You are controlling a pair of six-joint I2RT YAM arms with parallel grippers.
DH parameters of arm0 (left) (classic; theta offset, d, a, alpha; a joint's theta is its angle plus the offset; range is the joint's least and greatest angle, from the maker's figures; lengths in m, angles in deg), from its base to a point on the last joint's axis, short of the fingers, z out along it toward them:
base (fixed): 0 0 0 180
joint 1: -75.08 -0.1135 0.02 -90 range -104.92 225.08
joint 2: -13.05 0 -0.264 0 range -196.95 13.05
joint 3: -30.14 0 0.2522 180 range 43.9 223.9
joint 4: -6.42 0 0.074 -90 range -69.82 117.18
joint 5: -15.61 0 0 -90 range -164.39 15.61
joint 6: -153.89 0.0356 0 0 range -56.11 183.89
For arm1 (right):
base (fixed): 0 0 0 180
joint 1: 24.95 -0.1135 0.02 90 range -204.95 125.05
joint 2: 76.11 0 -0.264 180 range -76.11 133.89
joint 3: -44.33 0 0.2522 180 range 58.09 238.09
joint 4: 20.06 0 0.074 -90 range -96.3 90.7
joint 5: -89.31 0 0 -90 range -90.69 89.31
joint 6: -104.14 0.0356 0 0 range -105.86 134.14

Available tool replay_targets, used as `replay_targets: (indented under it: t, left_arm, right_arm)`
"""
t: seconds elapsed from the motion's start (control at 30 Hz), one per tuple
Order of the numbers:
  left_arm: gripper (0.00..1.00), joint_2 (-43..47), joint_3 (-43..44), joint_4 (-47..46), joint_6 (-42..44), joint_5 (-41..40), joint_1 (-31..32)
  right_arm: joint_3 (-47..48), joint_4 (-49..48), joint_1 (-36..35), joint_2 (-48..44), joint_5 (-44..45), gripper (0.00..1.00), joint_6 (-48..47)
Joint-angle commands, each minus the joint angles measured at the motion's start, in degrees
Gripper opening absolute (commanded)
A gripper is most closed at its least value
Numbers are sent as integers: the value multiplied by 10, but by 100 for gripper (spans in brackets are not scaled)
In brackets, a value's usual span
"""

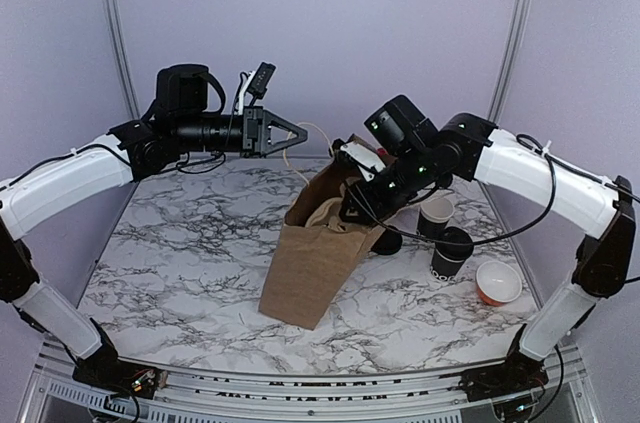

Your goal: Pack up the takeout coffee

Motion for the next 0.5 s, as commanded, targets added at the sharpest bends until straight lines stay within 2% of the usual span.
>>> replay_targets:
  t: [0.0,0.23,0.47]
  left_arm:
    - [0,33,-38,-65,-53,-52,-31]
    - [0,52,-85,-68,-71,-78,-51]
    - [0,54,-101,-68,-72,-82,-59]
  right_arm:
    - [-7,-8,-14,13,29,36,-13]
    - [-2,-23,-15,20,27,36,-11]
    - [28,7,-19,55,33,36,-20]
